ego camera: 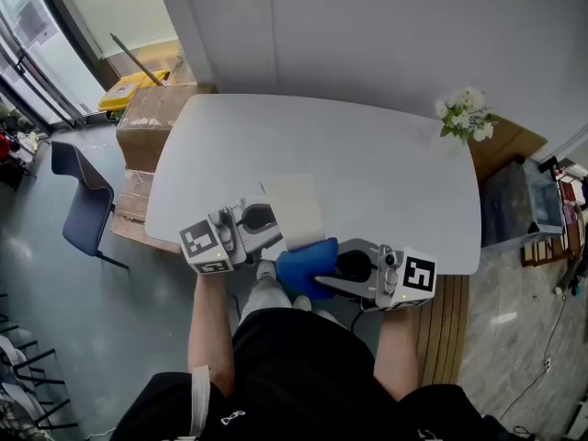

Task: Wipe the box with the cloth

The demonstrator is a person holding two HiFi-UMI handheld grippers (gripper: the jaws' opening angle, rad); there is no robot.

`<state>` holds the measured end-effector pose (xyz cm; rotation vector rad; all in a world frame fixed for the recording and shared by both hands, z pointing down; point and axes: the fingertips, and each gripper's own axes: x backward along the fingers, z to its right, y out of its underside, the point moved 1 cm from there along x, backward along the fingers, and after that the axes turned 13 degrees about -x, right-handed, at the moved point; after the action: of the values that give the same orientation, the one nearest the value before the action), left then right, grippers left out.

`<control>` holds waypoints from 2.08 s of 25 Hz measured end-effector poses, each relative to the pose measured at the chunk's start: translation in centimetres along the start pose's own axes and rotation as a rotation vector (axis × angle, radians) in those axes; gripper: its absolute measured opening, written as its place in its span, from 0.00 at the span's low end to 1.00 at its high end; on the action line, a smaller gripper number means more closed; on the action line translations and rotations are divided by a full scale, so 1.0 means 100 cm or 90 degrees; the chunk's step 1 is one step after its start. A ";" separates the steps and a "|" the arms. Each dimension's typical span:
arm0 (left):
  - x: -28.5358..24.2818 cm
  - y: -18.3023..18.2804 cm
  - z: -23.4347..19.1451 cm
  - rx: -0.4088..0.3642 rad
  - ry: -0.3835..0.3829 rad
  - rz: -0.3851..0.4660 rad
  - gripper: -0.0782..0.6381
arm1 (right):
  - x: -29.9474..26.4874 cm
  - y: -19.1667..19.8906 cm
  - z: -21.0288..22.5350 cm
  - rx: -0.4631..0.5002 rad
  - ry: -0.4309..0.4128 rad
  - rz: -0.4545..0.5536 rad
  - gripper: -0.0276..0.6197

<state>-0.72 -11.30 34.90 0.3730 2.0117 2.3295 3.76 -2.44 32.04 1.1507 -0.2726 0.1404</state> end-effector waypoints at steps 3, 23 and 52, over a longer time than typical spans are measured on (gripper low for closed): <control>0.000 0.005 0.003 0.011 0.012 -0.001 0.18 | 0.003 -0.008 0.000 0.018 0.006 0.011 0.13; 0.008 -0.007 0.038 0.022 0.123 0.067 0.18 | 0.031 -0.050 0.023 0.054 0.133 0.149 0.13; 0.014 -0.032 0.031 0.012 0.081 0.135 0.18 | 0.046 -0.017 0.075 0.114 0.409 0.027 0.13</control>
<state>-1.88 -7.52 32.38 0.4721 2.1491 2.5192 7.55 -10.10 34.65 1.2157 0.2902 0.5676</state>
